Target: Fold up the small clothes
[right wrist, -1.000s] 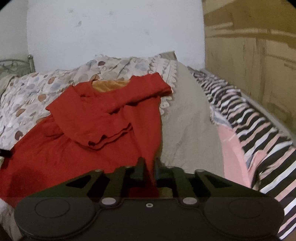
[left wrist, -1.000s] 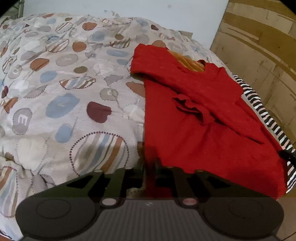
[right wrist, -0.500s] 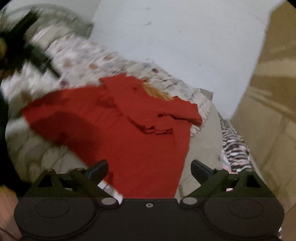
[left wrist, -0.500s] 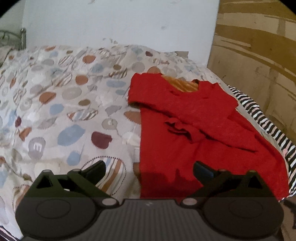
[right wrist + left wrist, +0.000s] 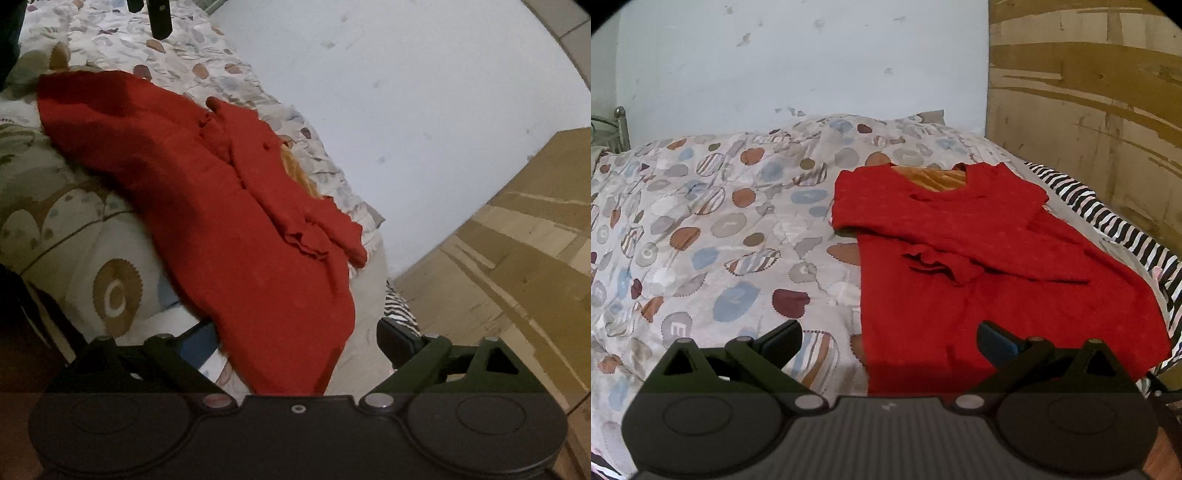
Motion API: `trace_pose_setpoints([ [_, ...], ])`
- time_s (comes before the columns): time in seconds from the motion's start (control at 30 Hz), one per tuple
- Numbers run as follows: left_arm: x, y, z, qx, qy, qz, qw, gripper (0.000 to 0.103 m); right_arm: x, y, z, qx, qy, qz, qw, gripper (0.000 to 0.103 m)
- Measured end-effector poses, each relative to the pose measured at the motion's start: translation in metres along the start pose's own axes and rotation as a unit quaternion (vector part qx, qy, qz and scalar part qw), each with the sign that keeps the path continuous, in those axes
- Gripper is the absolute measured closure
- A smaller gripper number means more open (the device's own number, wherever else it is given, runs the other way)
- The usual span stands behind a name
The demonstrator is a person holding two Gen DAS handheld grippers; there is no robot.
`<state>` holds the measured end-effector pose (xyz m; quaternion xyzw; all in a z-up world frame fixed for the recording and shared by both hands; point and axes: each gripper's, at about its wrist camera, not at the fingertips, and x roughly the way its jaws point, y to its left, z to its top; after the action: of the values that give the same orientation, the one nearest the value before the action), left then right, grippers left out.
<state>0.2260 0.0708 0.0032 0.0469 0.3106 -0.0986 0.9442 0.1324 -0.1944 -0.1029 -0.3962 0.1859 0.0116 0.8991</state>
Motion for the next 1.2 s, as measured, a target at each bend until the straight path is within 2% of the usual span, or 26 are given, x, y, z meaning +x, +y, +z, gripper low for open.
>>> trace_pose_setpoints([
  [0.13,0.001,-0.005,-0.001,0.006,0.004,-0.017,0.9998,0.0,0.013,0.004,0.002,0.052,0.008,0.0,0.999,0.013],
  [0.17,-0.001,-0.007,-0.002,0.012,0.003,-0.027,0.9996,0.0,0.014,0.003,0.003,0.062,0.006,0.004,0.998,0.019],
  [0.2,-0.002,-0.009,-0.004,0.018,0.0,-0.035,0.9992,0.0,0.014,0.003,0.005,0.066,0.001,0.01,0.998,0.03],
  [0.23,-0.004,-0.011,-0.006,0.027,-0.003,-0.046,0.9986,0.0,0.013,0.003,0.006,0.063,-0.003,0.017,0.998,0.036],
  [0.3,-0.007,-0.019,-0.011,0.052,-0.012,-0.069,0.9962,0.0,0.008,0.005,0.008,0.049,-0.012,0.029,0.998,0.072],
  [0.33,-0.009,-0.024,-0.014,0.068,-0.014,-0.083,0.9942,0.0,0.006,0.005,0.01,0.039,-0.016,0.033,0.999,0.077],
  [0.4,-0.009,-0.035,-0.02,0.097,-0.015,-0.112,0.9889,0.0,0.006,-0.001,0.014,0.043,-0.021,0.066,0.997,0.083],
  [0.47,-0.007,-0.045,-0.028,0.128,-0.01,-0.146,0.9808,0.0,0.009,-0.016,0.022,0.071,-0.017,0.11,0.991,0.086],
  [0.57,0.004,-0.064,-0.038,0.172,0.021,-0.163,0.9714,0.0,0.02,-0.044,0.036,0.108,0.001,0.161,0.981,0.09],
  [0.6,0.008,-0.071,-0.042,0.184,0.028,-0.163,0.969,0.0,0.024,-0.055,0.04,0.127,0.006,0.178,0.976,0.091],
  [0.67,0.014,-0.084,-0.048,0.198,0.04,-0.165,0.9654,0.0,0.036,-0.08,0.049,0.187,0.026,0.216,0.958,0.092],
  [0.73,0.021,-0.096,-0.054,0.204,0.052,-0.164,0.9637,0.0,0.052,-0.105,0.055,0.257,0.058,0.253,0.931,0.092],
  [0.8,0.033,-0.108,-0.059,0.218,0.066,-0.155,0.9614,0.0,0.067,-0.119,0.061,0.301,0.093,0.277,0.908,0.092],
  [0.83,0.04,-0.114,-0.061,0.22,0.072,-0.143,0.9622,0.0,0.075,-0.124,0.064,0.322,0.113,0.291,0.894,0.092],
  [0.93,0.054,-0.121,-0.064,0.202,0.079,-0.127,0.968,0.0,0.084,-0.133,0.07,0.358,0.147,0.318,0.865,0.092],
  [1.03,0.056,-0.116,-0.06,0.174,0.079,-0.127,0.9734,0.0,0.086,-0.141,0.075,0.375,0.157,0.331,0.852,0.092],
  [1.2,0.057,-0.106,-0.057,0.172,0.071,-0.126,0.9745,0.0,0.091,-0.148,0.072,0.398,0.168,0.335,0.837,0.092],
])
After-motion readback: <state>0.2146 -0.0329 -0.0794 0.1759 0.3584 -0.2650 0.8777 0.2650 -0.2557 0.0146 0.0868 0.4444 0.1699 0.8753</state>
